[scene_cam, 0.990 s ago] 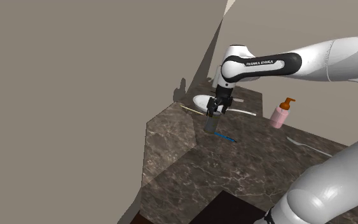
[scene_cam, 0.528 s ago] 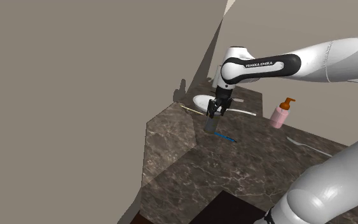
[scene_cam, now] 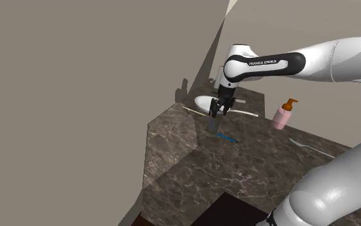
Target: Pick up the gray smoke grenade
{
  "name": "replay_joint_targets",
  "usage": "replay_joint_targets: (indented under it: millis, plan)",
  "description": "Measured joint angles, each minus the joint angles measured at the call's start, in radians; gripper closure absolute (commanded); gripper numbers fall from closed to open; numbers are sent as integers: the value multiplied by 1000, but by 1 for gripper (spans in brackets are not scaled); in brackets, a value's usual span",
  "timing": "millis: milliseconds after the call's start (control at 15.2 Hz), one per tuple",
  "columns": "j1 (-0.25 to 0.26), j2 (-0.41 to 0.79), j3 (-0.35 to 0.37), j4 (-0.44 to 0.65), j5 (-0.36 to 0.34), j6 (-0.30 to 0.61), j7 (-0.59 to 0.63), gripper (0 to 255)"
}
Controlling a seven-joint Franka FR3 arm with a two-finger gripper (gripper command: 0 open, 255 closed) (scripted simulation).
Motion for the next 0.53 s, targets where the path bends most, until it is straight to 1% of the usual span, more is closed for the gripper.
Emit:
replay_joint_targets:
  millis: [528]
  plan:
    - [1,-13,2,92,1,-105,-1,255]
